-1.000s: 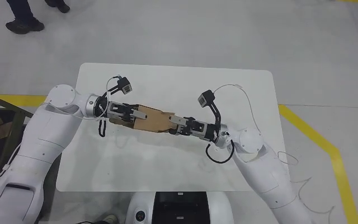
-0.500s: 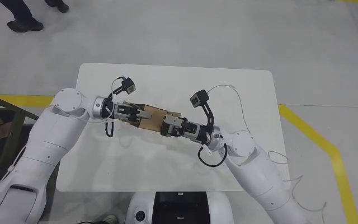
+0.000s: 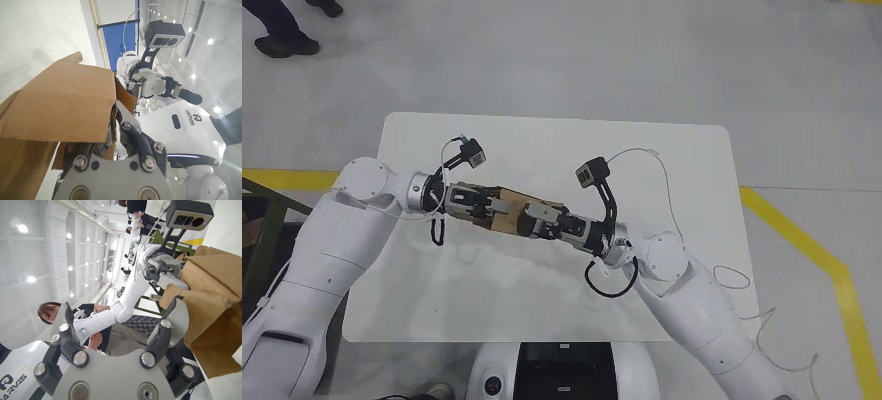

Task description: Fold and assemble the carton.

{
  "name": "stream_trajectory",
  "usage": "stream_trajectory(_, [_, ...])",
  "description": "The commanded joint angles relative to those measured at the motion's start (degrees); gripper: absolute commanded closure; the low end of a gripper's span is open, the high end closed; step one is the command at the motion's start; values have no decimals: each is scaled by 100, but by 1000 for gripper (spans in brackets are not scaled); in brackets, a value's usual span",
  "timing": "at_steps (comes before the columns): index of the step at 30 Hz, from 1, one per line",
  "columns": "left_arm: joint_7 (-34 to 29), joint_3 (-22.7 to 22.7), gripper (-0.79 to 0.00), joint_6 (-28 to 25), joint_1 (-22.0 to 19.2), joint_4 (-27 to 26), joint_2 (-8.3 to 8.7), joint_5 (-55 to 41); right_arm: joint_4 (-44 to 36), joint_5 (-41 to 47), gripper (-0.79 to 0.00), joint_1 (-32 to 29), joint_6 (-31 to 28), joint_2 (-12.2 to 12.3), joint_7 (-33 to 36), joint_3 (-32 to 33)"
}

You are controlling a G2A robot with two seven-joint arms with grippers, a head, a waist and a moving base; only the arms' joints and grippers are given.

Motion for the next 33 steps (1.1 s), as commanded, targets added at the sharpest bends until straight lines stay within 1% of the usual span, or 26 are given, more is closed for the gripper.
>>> stream_trajectory(1, [-9,-53,0,5,-2,59,2,-58,-72,8,-785,-62,-48,20,-24,109])
stream_trajectory(6, [-299,-252,0,160,-34,217,26,-350,-149,29,-785,-293,-133,98,-137,527])
stream_trajectory(10, [-400,-348,0,254,-33,231,49,-449,-136,91,-785,-362,-140,118,-154,649])
stream_trajectory(16, [-400,-280,0,326,39,64,61,-643,82,231,-785,-316,-101,92,-74,533])
stream_trajectory(20, [-400,-239,0,304,32,67,43,-727,129,336,-785,-282,-111,67,2,425])
stream_trajectory(33, [-132,-305,0,147,-2,208,-54,-949,-127,492,-785,-457,-73,66,302,280])
